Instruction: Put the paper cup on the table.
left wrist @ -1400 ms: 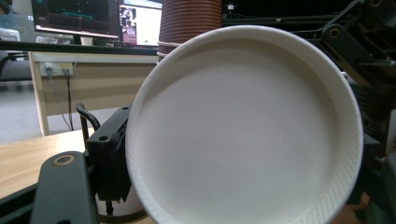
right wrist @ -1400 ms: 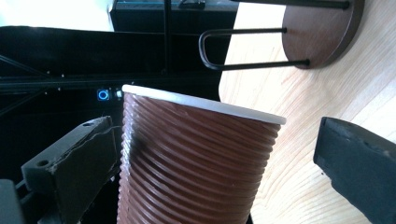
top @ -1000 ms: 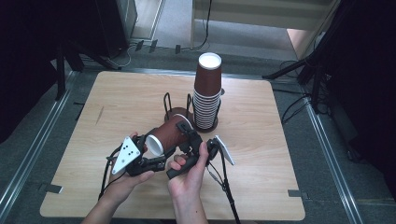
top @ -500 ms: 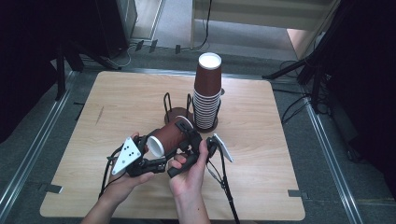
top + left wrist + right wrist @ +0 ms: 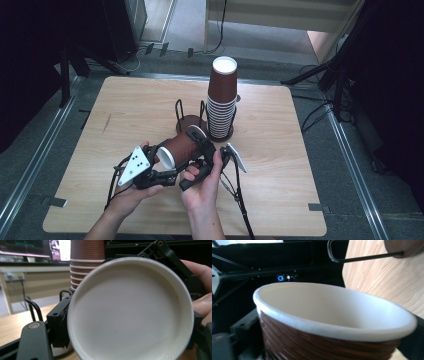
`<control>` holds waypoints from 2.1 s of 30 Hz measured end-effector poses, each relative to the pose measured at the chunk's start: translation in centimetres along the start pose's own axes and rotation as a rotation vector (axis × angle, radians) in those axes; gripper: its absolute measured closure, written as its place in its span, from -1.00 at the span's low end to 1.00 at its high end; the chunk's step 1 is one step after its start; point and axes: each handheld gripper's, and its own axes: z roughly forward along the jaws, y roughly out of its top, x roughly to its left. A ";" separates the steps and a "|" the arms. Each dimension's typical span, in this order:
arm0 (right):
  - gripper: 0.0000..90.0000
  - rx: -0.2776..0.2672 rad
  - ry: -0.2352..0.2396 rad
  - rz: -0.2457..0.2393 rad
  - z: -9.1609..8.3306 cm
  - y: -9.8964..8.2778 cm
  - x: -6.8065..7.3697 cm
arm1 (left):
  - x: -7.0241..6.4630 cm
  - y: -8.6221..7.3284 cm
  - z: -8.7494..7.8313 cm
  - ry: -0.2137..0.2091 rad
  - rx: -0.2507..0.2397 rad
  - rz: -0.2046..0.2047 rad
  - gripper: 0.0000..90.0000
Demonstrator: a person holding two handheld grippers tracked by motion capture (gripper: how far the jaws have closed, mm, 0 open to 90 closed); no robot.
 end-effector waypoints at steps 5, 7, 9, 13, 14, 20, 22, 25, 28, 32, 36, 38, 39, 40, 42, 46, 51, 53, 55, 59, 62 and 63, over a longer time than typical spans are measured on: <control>-0.85 0.004 0.013 -0.021 0.1 -0.2 -0.1 | 0.3 0.1 -0.3 -0.009 0.002 0.021 -0.56; -0.83 0.001 0.018 -0.028 0.2 -0.3 -0.1 | 0.3 0.2 -0.4 -0.002 0.013 0.017 -0.57; -0.83 0.006 0.019 -0.037 0.2 -0.4 -0.1 | 0.3 0.4 -0.6 0.009 0.025 0.019 -0.58; -0.82 -0.001 0.028 -0.037 0.3 -0.3 -0.1 | 0.6 0.7 -0.8 0.012 0.054 -0.013 -0.69; -0.82 -0.006 0.031 -0.038 0.3 -0.3 0.0 | 0.7 0.8 -0.9 0.009 0.058 -0.019 -0.73; -0.82 -0.025 0.037 -0.057 0.2 -0.1 0.1 | 1.0 1.1 -1.2 0.001 0.098 -0.053 -0.89; -0.82 -0.028 0.037 -0.061 0.3 -0.1 0.1 | 1.0 1.2 -1.3 -0.001 0.103 -0.069 -0.96; -0.82 -0.039 0.040 -0.077 0.3 0.0 0.0 | 1.1 1.3 -1.5 -0.001 0.116 -0.080 -1.00; -0.81 -0.051 0.042 -0.088 0.2 0.1 0.0 | 1.3 1.3 -1.7 0.005 0.129 -0.091 -1.00; -0.81 -0.067 0.039 -0.119 0.1 0.3 0.1 | 1.7 1.4 -2.0 0.008 0.141 -0.107 -1.00; -0.80 -0.094 0.034 -0.163 0.1 0.4 0.1 | 1.9 1.5 -2.3 0.014 0.160 -0.120 -1.00; -0.80 -0.103 0.037 -0.190 0.1 0.4 0.1 | 2.0 1.5 -2.4 0.020 0.172 -0.126 -1.00; -0.80 -0.113 0.029 -0.213 0.1 0.4 0.0 | 2.1 1.5 -2.5 0.025 0.173 -0.127 -1.00; -0.80 -0.116 0.028 -0.221 0.1 0.4 0.0 | 2.2 1.5 -2.6 0.031 0.171 -0.131 -1.00; -0.80 -0.123 0.020 -0.246 0.2 0.4 -0.1 | 2.4 1.4 -2.7 0.039 0.177 -0.135 -1.00; -0.80 -0.143 0.003 -0.303 0.1 0.4 -0.1 | 2.8 1.1 -3.0 0.071 0.188 -0.123 -1.00; -0.80 -0.161 -0.031 -0.376 -0.2 0.6 -0.1 | 3.5 0.5 -3.5 0.099 0.199 -0.135 -1.00; -0.80 -0.173 -0.051 -0.407 -0.3 0.6 -0.1 | 3.6 0.2 -3.8 0.112 0.206 -0.138 -1.00; -0.80 -0.186 -0.058 -0.448 -0.3 0.6 -0.2 | 3.8 -0.2 -4.0 0.130 0.211 -0.135 -1.00; -0.80 -0.197 -0.063 -0.520 -0.5 0.7 -0.2 | 4.4 -0.9 -4.7 0.177 0.229 -0.130 -1.00; -0.80 -0.204 -0.068 -0.573 -0.6 0.7 -0.2 | 5.2 -1.4 -5.4 0.210 0.260 -0.132 -1.00; -0.79 -0.209 -0.072 -0.586 -0.7 0.7 -0.2 | 5.6 -1.5 -5.8 0.228 0.275 -0.126 -1.00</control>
